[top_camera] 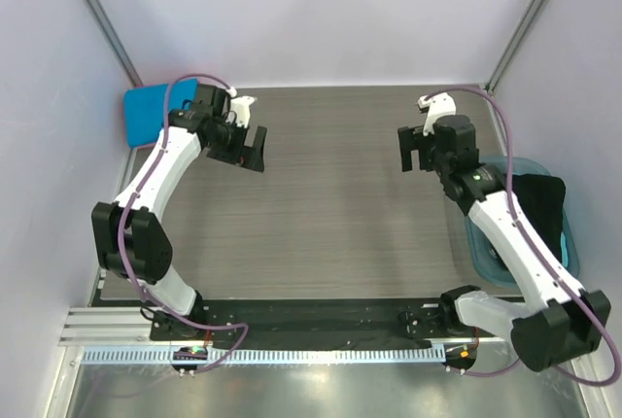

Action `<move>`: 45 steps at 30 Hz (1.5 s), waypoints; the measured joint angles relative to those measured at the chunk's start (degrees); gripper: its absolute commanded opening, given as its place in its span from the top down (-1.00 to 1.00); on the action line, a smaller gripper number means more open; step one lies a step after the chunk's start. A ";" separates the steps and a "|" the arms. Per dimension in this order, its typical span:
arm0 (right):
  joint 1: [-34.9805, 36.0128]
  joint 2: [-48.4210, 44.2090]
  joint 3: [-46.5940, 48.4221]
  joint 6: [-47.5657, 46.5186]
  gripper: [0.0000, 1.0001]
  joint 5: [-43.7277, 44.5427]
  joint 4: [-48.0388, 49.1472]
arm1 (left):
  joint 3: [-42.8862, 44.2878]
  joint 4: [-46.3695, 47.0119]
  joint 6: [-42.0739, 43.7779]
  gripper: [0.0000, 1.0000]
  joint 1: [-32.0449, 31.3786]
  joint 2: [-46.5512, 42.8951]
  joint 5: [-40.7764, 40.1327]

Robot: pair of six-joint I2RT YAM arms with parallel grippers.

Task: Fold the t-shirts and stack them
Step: Grab the tshirt from the pile

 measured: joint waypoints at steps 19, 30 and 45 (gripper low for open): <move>-5.49 -17.86 1.05 -26.40 -0.65 24.37 -26.08 | 5.92 -17.57 19.28 -0.85 0.00 5.05 -15.78; -23.96 -8.31 -4.87 -29.57 -0.50 22.91 -25.24 | 4.42 -18.73 19.85 -0.84 -0.22 5.03 -17.31; -42.60 8.17 -2.78 -32.81 -0.30 14.99 -19.28 | 4.48 -19.02 19.61 -0.83 -0.42 5.20 -16.70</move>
